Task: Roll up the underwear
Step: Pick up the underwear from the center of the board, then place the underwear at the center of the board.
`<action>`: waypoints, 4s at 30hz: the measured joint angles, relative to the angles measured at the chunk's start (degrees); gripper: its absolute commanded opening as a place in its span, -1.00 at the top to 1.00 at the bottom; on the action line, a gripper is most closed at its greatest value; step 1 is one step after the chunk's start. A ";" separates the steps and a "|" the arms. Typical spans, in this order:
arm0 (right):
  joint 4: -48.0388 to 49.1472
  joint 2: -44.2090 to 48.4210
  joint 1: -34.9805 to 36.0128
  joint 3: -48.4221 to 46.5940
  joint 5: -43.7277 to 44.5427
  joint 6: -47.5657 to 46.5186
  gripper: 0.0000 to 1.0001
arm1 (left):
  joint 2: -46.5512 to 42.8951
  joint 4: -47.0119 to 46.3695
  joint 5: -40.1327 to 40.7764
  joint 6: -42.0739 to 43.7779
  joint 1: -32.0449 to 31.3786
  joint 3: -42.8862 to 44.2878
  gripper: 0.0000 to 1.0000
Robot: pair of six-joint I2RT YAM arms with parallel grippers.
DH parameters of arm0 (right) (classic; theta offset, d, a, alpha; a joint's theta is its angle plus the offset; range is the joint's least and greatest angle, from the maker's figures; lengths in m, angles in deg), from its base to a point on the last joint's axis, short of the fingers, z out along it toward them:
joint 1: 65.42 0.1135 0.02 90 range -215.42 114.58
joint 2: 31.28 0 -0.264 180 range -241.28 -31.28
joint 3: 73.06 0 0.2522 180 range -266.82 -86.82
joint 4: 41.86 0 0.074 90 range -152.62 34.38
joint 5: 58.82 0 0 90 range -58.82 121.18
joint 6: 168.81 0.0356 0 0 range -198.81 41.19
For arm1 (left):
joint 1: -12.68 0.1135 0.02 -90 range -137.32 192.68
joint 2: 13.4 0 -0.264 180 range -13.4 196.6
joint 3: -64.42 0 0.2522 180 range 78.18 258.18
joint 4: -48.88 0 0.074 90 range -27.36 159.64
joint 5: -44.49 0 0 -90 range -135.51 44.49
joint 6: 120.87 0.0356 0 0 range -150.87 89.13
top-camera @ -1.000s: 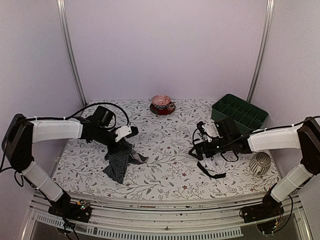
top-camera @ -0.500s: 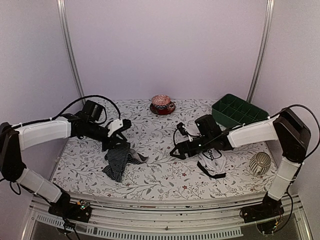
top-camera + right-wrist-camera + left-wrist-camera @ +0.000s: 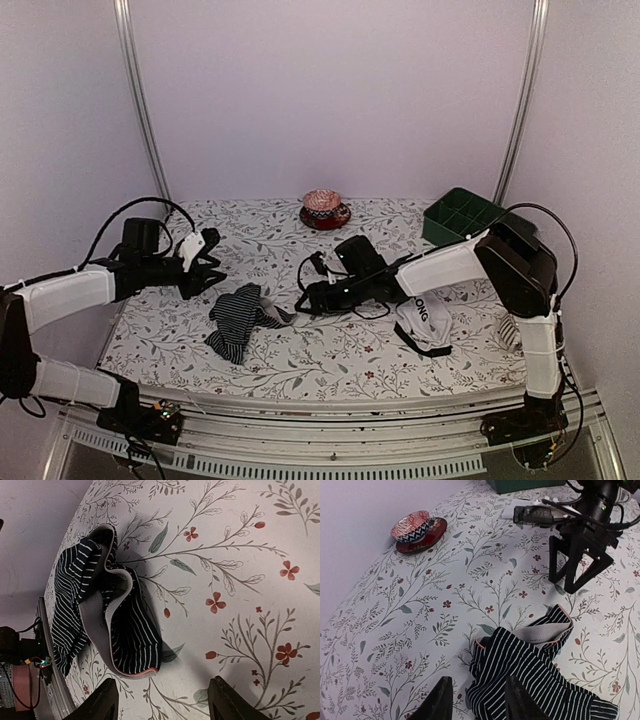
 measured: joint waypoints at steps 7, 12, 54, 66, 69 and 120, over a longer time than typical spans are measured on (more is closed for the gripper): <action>0.17 -2.86 2.49 -2.51 0.98 5.55 -0.02 | -5.81 -10.78 3.61 -3.54 0.15 -5.35 0.16; 0.17 -3.96 3.13 -3.89 1.70 8.07 0.09 | -6.93 -13.64 4.46 -4.59 0.22 -6.54 0.15; -1.95 11.78 2.60 -20.92 4.44 -23.69 0.97 | -13.03 -24.44 9.94 -9.38 2.29 -11.30 -0.96; -4.15 13.14 2.58 -14.69 1.73 -31.71 0.97 | -13.11 -22.01 0.90 -7.87 2.34 -11.30 -0.97; -4.37 13.14 2.60 -14.69 -0.31 -32.68 0.97 | -12.79 -21.35 -0.57 -7.21 2.34 -11.28 -0.97; -21.77 31.08 11.10 27.69 15.80 -15.04 0.96 | 37.59 18.93 5.27 8.52 -26.08 35.60 -0.39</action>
